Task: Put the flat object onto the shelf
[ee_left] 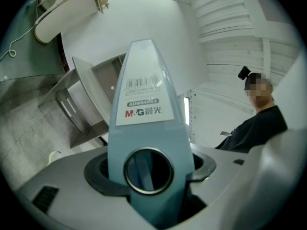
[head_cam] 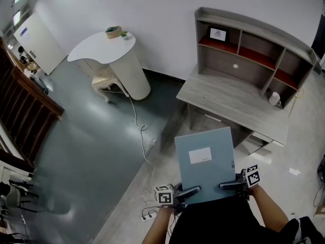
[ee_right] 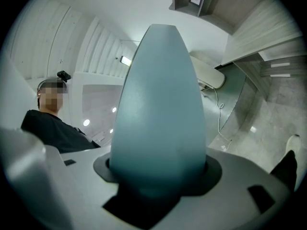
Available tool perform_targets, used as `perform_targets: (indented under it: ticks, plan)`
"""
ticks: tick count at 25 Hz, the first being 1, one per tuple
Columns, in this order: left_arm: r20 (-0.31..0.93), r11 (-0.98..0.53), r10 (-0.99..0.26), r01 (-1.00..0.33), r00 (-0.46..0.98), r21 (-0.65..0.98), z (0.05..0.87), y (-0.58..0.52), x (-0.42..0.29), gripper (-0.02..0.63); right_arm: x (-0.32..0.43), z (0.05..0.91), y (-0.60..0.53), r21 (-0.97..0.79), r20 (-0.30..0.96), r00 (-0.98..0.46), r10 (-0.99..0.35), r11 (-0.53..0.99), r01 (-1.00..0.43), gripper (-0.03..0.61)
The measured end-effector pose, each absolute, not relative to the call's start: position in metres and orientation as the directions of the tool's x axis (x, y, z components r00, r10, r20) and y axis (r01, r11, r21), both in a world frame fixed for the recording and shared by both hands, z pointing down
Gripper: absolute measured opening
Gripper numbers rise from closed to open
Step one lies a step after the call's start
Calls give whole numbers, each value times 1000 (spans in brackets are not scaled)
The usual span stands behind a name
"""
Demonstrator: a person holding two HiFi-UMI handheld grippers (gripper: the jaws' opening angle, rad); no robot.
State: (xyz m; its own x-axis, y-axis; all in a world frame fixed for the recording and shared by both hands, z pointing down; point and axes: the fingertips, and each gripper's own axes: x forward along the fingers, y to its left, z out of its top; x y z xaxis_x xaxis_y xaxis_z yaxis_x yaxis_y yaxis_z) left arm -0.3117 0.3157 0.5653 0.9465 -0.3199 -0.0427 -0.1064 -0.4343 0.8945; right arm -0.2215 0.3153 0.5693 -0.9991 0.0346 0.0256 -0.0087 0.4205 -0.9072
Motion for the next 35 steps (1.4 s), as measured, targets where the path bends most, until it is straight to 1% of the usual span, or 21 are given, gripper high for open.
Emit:
perform_targets:
  ticks: [5, 11, 16, 22, 35]
  plan:
    - [-10, -428, -261, -107, 965, 897, 573, 255, -286, 295, -196, 575, 261, -911, 14, -999, -41, 412, -30, 276]
    - [35, -415, -157, -98, 987, 904, 589, 168, -233, 296, -144, 592, 185, -925, -1, -987, -160, 376, -60, 276]
    - [61, -388, -113, -100, 992, 916, 602, 98, -192, 302, -102, 603, 119, -937, 0, -974, -227, 340, -79, 276]
    - [97, -342, -64, -113, 993, 933, 614, 36, -155, 308, -65, 611, 61, -943, 12, -962, -274, 317, -102, 276]
    - [144, -307, 48, -123, 988, 944, 640, -71, -80, 314, 7, 635, -36, -961, 18, -925, -379, 250, -121, 276]
